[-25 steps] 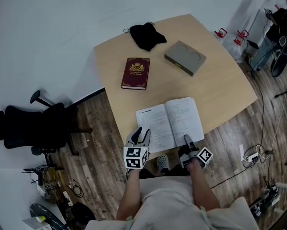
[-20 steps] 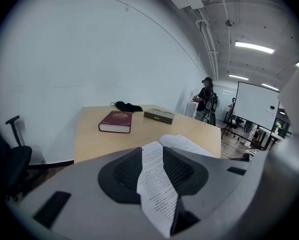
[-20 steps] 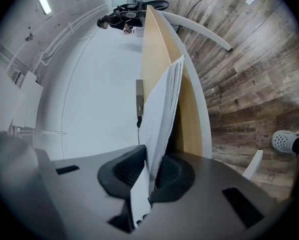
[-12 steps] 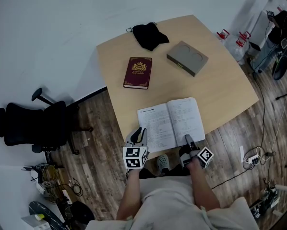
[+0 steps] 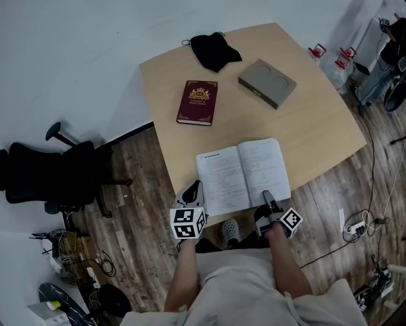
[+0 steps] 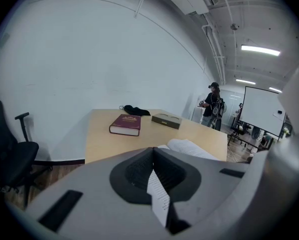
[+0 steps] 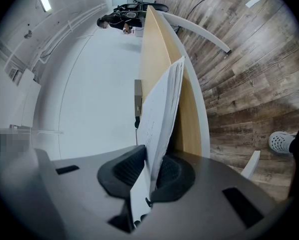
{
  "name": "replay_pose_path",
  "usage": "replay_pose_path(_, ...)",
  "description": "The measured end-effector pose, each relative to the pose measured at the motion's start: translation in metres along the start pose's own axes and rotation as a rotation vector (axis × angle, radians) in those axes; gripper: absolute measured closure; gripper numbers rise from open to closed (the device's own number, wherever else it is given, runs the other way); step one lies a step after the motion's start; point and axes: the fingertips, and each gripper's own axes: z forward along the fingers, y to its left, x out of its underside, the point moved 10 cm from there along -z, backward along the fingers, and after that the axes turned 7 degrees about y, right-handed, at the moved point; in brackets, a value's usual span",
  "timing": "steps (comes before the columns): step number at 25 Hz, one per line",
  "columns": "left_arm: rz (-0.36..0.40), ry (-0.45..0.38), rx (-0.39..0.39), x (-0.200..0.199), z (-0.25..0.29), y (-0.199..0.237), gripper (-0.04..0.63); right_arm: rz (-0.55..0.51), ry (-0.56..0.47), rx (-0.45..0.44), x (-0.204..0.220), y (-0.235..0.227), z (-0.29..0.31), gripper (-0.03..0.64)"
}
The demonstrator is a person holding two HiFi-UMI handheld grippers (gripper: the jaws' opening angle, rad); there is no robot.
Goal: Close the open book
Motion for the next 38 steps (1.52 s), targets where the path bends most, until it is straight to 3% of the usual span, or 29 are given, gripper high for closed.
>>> replay_pose_path(6, -0.004, -0.003, -0.001, 0.002, 0.000, 0.001, 0.574, -0.007, -0.014, 0.050, -0.002, 0.000, 0.003, 0.568)
replay_pose_path(9, -0.009, -0.005, -0.006, 0.002, -0.002, 0.003, 0.574, -0.012, -0.027, 0.131, -0.001, 0.005, 0.006, 0.571)
replay_pose_path(15, -0.006, -0.009, -0.010, -0.001, -0.003, 0.002, 0.574, -0.150, -0.039, 0.287, 0.002, 0.018, 0.008, 0.571)
replay_pose_path(19, -0.006, -0.007, -0.021, -0.001, -0.005, 0.003, 0.574, -0.184, -0.052, 0.363, 0.002, 0.022, 0.008, 0.572)
replay_pose_path(38, -0.025, 0.016, -0.057, 0.012, -0.012, 0.007, 0.574, -0.453, -0.010, 0.451, 0.007, 0.038, 0.012, 0.583)
